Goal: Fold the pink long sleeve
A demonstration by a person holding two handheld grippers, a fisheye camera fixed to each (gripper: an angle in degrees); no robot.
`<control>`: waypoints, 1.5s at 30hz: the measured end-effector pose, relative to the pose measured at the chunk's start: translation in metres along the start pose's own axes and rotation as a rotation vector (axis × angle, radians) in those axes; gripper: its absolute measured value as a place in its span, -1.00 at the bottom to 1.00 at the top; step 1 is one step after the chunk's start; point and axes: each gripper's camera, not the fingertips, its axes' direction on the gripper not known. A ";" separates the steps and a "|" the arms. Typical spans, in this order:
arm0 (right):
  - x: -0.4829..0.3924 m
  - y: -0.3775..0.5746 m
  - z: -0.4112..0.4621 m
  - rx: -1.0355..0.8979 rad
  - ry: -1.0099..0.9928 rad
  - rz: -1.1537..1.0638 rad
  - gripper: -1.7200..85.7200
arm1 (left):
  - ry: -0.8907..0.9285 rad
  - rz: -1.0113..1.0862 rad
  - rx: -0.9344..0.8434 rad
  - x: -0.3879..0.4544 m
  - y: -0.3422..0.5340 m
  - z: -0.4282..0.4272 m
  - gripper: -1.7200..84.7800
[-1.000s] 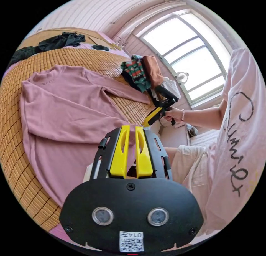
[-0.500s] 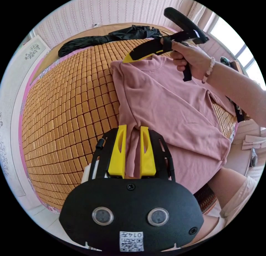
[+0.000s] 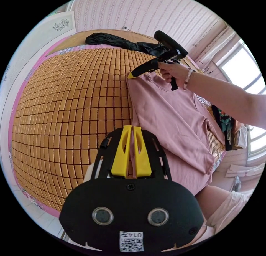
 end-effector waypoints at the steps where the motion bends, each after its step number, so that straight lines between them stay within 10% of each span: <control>1: -0.002 -0.004 0.002 -0.007 0.010 -0.003 -0.91 | 0.004 0.020 -0.028 0.002 -0.004 0.009 -0.85; 18: -0.020 0.058 -0.049 0.146 0.109 -0.079 -0.88 | -0.012 -0.219 -0.062 -0.046 -0.015 0.068 -0.79; 23: -0.073 0.226 -0.050 0.036 0.195 0.003 -0.94 | -0.010 -0.009 0.025 0.017 0.004 0.049 -0.82; 29: -0.125 0.358 0.002 -0.177 0.204 0.317 -0.96 | 0.488 0.419 -0.261 0.205 0.059 0.133 -0.83; 45: -0.135 0.415 0.060 -0.235 0.416 0.183 -0.98 | 0.215 0.683 -0.415 0.312 0.159 0.240 -0.90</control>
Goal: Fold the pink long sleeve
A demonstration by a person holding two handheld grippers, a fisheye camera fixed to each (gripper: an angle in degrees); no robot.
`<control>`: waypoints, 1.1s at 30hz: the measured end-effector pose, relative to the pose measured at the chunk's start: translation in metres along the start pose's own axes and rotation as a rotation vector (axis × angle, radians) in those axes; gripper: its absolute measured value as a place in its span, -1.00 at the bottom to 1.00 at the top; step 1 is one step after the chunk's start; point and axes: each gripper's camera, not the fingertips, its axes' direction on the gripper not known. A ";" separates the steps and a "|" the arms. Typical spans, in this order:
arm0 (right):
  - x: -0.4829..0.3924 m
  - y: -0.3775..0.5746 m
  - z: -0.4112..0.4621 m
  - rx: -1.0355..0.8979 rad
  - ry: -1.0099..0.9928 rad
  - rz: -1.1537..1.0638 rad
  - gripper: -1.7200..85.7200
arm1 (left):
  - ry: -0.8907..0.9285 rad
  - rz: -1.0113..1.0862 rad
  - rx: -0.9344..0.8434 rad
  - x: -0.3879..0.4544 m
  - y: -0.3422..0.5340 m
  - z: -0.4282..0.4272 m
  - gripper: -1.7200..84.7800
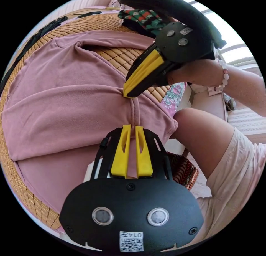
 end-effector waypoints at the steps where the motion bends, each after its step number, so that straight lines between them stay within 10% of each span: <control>1: -0.005 0.004 0.003 -0.001 0.040 -0.025 -0.98 | -0.001 0.019 0.002 0.004 0.000 0.006 -0.91; 18: 0.011 0.114 0.040 0.152 0.060 0.011 -0.98 | -0.223 0.101 0.199 0.079 0.040 0.061 -0.90; 33: 0.094 0.456 0.071 0.934 0.024 0.972 -0.66 | -0.161 -0.026 0.412 0.181 0.111 0.035 -0.88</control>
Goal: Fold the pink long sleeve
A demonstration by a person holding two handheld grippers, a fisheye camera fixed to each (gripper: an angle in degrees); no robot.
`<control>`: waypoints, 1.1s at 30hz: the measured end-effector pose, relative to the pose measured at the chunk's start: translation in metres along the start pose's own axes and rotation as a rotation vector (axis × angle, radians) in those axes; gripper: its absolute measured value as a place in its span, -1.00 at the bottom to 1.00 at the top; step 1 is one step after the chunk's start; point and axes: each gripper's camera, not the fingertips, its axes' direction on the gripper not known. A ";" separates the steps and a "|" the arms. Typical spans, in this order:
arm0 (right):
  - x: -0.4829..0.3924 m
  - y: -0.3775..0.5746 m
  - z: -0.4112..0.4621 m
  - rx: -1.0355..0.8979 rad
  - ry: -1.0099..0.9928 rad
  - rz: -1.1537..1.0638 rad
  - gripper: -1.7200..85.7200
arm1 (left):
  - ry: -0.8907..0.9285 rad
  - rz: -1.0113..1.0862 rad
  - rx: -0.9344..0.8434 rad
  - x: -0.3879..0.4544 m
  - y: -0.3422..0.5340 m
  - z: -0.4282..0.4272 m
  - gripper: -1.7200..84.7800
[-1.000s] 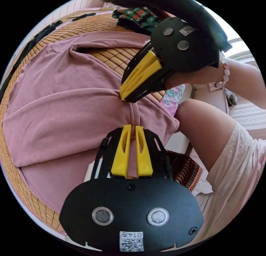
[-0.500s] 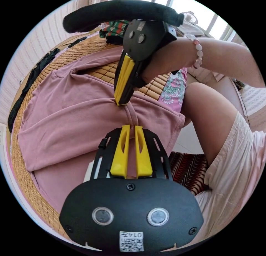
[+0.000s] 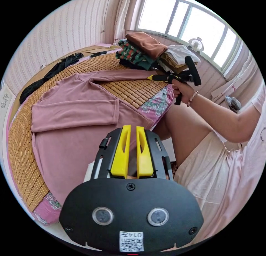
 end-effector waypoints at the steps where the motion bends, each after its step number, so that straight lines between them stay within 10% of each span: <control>1: 0.021 -0.001 -0.002 0.054 0.036 0.046 -0.64 | 0.013 -0.006 0.011 0.003 -0.007 0.002 -0.86; 13: 0.153 -0.013 0.009 0.052 0.236 0.247 -0.62 | 0.011 0.208 0.031 0.025 -0.173 0.065 -0.79; 28: 0.215 0.002 0.001 0.090 -0.013 0.277 -0.91 | -0.244 0.289 -0.273 0.049 -0.364 0.245 -0.75; 33: 0.214 0.005 -0.005 0.110 -0.073 0.228 -0.92 | -0.071 0.241 -0.255 0.028 -0.372 0.236 -0.91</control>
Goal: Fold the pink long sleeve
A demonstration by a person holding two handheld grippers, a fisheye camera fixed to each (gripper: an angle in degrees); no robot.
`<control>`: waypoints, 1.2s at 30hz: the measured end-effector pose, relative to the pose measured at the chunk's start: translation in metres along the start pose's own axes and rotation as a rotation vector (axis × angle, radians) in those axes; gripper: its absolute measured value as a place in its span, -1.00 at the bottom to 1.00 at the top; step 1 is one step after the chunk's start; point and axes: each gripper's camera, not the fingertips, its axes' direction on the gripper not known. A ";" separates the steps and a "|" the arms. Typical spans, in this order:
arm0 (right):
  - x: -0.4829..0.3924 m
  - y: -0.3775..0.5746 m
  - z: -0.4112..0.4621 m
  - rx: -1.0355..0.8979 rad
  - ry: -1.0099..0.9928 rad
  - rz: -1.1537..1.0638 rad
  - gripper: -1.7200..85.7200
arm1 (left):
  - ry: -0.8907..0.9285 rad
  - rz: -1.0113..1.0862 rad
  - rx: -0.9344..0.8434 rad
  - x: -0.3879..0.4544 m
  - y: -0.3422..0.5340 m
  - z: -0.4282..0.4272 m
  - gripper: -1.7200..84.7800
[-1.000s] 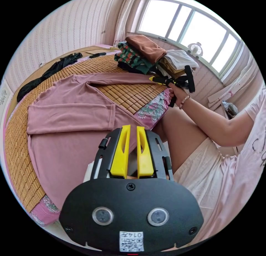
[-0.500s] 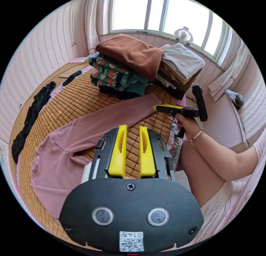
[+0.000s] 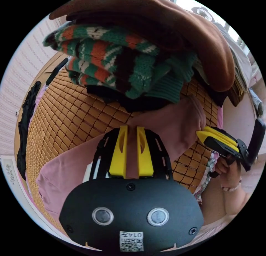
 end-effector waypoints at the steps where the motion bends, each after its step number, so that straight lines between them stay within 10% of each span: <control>1: -0.006 0.001 -0.004 0.015 -0.026 -0.036 -0.92 | 0.012 -0.036 -0.013 -0.008 0.002 -0.006 -0.93; 13: -0.185 0.015 -0.095 0.297 -0.534 -0.648 -0.91 | -0.145 -0.205 0.519 -0.099 0.177 -0.271 -0.96; 18: -0.331 0.062 -0.094 0.014 -0.856 -0.986 -0.87 | -0.196 -0.432 0.614 -0.137 0.345 -0.345 -0.87; 28: -0.387 0.238 0.008 -0.580 -0.537 -1.137 -0.71 | -0.157 -0.949 0.389 -0.166 0.616 -0.321 -0.81; 36: -0.411 0.180 0.063 -0.489 -0.184 -1.092 -0.72 | -0.144 -0.850 0.238 -0.211 0.587 -0.306 -0.76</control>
